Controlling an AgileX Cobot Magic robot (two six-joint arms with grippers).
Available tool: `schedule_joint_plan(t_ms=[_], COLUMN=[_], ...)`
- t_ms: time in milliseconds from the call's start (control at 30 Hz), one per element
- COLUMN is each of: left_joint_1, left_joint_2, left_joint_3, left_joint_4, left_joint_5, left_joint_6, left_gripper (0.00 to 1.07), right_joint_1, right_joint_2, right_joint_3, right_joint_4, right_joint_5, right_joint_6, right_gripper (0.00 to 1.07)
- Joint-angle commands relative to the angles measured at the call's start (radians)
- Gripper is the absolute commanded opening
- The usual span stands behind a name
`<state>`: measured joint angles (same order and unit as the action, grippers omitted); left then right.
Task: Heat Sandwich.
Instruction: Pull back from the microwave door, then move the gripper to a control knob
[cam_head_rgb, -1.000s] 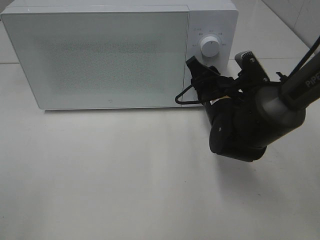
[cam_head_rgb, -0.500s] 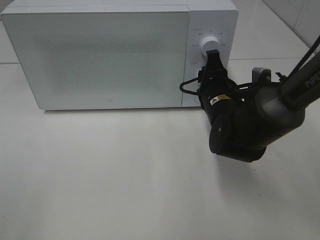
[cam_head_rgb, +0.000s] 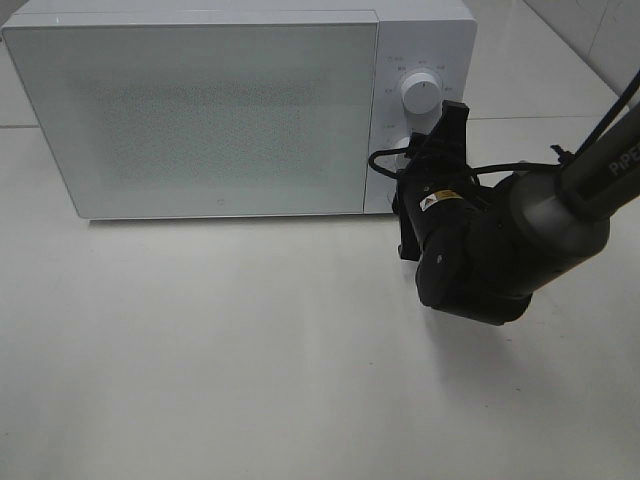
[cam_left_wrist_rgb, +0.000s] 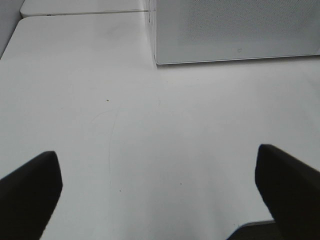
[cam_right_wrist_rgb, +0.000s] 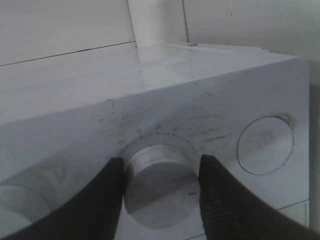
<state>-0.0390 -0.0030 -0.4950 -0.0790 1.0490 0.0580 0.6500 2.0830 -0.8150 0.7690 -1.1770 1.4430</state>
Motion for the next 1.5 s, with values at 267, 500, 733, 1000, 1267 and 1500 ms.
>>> schedule_joint_plan(t_ms=[267,500,733,1000,1267,1500], left_joint_1=[0.003,0.003,0.003,0.003,0.003,0.003], left_joint_2=[-0.023,-0.023,-0.023,-0.023,-0.023,-0.023], left_joint_3=[0.003,0.003,0.003,0.003,0.003,0.003], left_joint_4=[-0.001,-0.001,-0.001,-0.001,-0.001,-0.001], left_joint_5=[-0.012,-0.012,-0.012,-0.012,-0.012,-0.012], left_joint_6=[0.0,0.0,0.0,0.0,0.0,0.0], left_gripper=[0.98,0.98,0.98,0.98,0.98,0.98], right_joint_1=[0.002,0.002,0.002,0.001,0.001,0.002], right_joint_2=[-0.011,-0.011,-0.011,-0.011,-0.023,-0.094], right_joint_3=[-0.011,-0.011,-0.011,-0.009,-0.004,0.057], right_joint_4=[-0.057,-0.063,-0.055,-0.043,-0.049,-0.103], right_joint_5=[-0.151,-0.151,-0.151,-0.15,-0.039,0.061], right_joint_6=[-0.006,-0.01,-0.038,-0.114,-0.147,-0.27], right_gripper=[0.04,0.1,0.23,0.54,0.8,0.78])
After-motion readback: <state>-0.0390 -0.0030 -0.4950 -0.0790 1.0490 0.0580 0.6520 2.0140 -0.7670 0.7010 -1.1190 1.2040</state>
